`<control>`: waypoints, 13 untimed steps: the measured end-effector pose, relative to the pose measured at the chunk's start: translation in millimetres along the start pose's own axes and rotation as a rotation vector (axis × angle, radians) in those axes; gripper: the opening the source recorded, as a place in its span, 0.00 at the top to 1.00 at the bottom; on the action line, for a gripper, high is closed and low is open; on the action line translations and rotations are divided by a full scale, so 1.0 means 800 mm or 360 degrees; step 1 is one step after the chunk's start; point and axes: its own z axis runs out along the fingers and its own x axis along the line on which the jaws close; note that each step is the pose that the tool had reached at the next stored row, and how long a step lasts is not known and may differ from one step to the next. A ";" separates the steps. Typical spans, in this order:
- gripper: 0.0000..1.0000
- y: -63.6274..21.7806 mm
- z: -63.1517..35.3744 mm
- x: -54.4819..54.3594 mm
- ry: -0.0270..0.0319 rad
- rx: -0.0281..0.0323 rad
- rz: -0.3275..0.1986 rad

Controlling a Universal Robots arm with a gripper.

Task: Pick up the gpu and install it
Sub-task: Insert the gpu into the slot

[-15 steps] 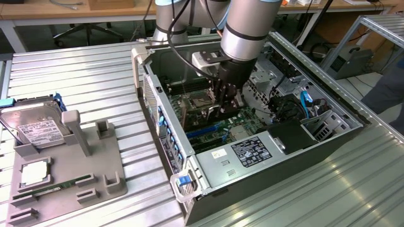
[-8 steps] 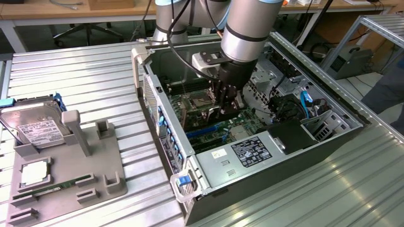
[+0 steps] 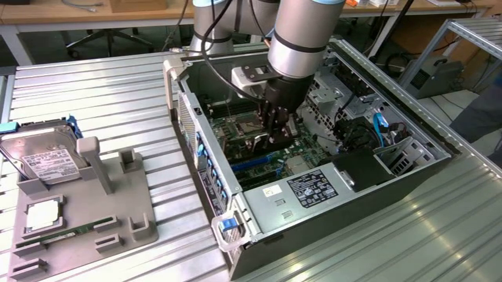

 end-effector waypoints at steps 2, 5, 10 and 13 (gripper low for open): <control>0.73 0.002 0.000 0.000 0.00000 0.00000 0.0000; 0.73 0.003 0.000 0.000 0.00000 0.00000 0.0000; 0.73 0.007 0.000 0.003 0.00000 0.00000 0.0000; 0.73 0.010 0.006 0.003 0.00005 -0.00002 0.0000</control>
